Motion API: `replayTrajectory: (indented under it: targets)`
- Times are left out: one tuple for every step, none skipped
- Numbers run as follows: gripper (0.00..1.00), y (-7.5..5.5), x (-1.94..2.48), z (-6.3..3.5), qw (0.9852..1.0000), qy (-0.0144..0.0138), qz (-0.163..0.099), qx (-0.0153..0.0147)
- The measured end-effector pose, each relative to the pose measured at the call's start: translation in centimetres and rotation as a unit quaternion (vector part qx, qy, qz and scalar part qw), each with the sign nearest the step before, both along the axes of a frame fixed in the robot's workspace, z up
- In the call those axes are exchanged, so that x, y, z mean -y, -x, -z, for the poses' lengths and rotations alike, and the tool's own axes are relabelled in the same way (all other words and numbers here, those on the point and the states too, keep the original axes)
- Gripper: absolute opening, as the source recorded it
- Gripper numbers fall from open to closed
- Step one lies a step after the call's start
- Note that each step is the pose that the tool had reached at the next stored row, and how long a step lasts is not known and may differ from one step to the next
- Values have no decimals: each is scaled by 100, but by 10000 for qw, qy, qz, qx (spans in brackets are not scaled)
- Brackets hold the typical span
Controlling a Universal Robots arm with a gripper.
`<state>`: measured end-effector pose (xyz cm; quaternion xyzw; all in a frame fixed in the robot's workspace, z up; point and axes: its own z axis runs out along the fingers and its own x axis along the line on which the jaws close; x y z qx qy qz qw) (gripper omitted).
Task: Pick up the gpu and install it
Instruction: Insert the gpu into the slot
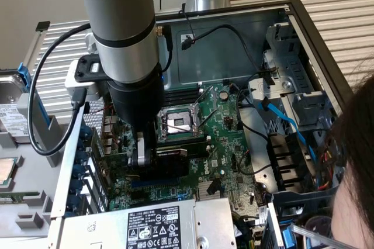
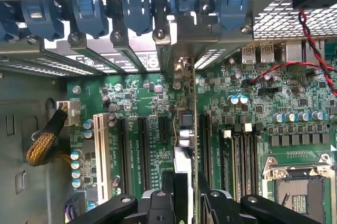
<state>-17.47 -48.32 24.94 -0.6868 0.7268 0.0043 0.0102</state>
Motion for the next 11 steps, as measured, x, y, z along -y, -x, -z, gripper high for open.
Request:
replayTrajectory:
  targets:
    - [27,0,0,-1,10000,2,-2,-1]
    - [27,1,2,-3,10000,4,-3,-2]
    - [27,1,2,-4,10000,5,-3,-3]
    - [27,1,2,-3,10000,5,-4,-3]
    - [27,2,2,-1,10000,5,-4,-3]
    - [27,4,3,1,10000,6,-4,-2]
    - [27,5,2,5,10000,7,-4,1]
    - [27,7,3,11,10000,8,-4,4]
    - [27,9,3,18,10000,9,-4,10]
    - [27,11,3,24,10000,9,-4,15]
    - [27,11,3,26,10000,8,-4,16]
